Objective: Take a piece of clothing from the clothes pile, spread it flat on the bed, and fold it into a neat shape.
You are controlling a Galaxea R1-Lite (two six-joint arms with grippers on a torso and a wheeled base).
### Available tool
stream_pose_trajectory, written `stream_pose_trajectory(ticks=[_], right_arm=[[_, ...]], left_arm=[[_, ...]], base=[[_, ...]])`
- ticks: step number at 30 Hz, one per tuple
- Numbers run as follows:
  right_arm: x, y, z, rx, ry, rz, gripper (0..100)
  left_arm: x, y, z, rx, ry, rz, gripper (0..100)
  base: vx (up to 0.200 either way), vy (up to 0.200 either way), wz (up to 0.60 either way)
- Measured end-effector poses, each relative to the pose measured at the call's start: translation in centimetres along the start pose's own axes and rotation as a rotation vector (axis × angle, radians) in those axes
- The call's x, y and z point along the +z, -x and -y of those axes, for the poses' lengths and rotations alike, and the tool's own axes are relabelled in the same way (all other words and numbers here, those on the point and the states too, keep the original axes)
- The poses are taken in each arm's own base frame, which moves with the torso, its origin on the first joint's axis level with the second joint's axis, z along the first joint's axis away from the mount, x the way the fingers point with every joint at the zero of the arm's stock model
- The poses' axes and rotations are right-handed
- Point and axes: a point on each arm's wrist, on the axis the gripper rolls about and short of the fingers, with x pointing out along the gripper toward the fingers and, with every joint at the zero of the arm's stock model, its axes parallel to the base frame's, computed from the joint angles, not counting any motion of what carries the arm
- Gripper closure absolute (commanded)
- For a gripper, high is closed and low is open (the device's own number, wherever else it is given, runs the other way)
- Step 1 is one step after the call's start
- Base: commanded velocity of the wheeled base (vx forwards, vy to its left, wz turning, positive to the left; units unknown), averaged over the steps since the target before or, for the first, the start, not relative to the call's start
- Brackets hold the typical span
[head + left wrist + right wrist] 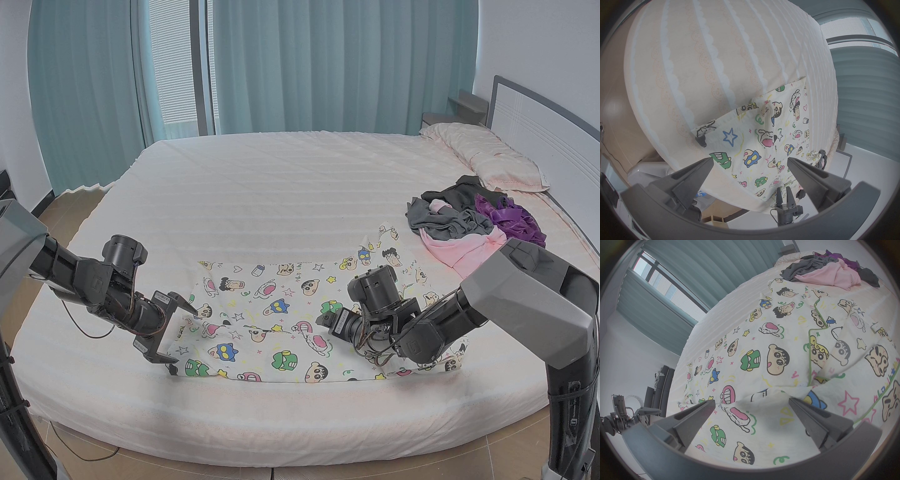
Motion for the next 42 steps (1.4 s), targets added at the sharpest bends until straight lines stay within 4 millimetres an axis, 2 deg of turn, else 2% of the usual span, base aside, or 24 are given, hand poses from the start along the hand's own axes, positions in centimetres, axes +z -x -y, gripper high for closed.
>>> stream_pose_trajectory(ticks=[12, 15, 20, 24, 31, 42], right_arm=[[0.6, 0.5, -0.9, 0.031, -0.003, 0.021, 0], [0.8, 1.2, -1.1, 0.039, -0.005, 0.025, 0], [0.9, 3.6, -0.7, 0.041, 0.000, 0.012, 0], [1.1, 5.4, 0.8, 0.010, 0.015, 0.004, 0], [1.8, 7.8, 4.8, -0.065, -0.001, 0.021, 0], [1.5, 9.0, 9.4, -0.116, -0.039, 0.068, 0]], left_arm=[[0.0, 0.0, 0.0, 0.002, 0.001, 0.001, 0], [0.0, 0.0, 0.0, 0.002, 0.001, 0.000, 0], [0.0, 0.0, 0.0, 0.002, 0.001, 0.000, 0], [0.0, -0.1, -0.1, 0.005, 0.001, -0.002, 0], [-0.1, -0.1, -0.2, 0.007, 0.000, -0.004, 0], [-0.2, 0.0, -0.2, 0.006, -0.001, -0.004, 0]], base=[[0.000, 0.000, 0.00], [0.000, 0.000, 0.00], [0.000, 0.000, 0.00], [0.000, 0.000, 0.00], [0.000, 0.000, 0.00], [0.000, 0.000, 0.00]])
